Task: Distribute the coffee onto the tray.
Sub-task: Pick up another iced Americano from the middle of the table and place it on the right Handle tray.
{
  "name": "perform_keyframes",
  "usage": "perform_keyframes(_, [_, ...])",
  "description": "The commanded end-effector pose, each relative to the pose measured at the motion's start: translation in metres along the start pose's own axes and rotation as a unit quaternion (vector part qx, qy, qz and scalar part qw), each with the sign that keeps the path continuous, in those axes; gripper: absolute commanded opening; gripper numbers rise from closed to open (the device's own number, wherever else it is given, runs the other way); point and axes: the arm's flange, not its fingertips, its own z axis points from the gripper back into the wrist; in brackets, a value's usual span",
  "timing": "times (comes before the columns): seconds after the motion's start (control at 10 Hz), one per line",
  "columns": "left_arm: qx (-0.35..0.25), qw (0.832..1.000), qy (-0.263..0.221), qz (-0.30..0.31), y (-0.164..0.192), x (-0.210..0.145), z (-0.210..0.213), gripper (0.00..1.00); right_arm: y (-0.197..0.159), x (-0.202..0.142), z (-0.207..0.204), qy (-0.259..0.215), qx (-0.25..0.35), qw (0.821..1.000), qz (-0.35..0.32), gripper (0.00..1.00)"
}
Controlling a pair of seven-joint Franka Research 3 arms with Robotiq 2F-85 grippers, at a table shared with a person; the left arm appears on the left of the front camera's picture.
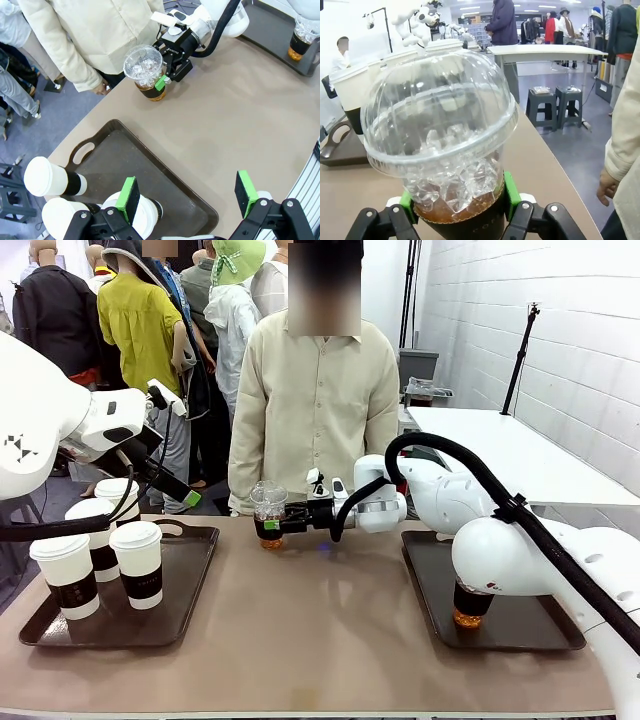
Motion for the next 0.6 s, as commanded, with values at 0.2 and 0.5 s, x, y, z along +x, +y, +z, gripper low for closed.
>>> perform_keyframes(0.2, [-0.002,1.000,0.002,0.001,0.0003,-0.0007,0.0002,1.00,-0.0090,0.0098,-0.0019,-0.014,0.006,1.000,-0.015,0.76])
perform_keyframes(0.5, [-0.002,1.000,0.002,0.001,0.0003,-0.0007,0.0002,1.00,-0.0112,0.0091,0.0000,-0.014,0.000,1.000,-0.023,0.56])
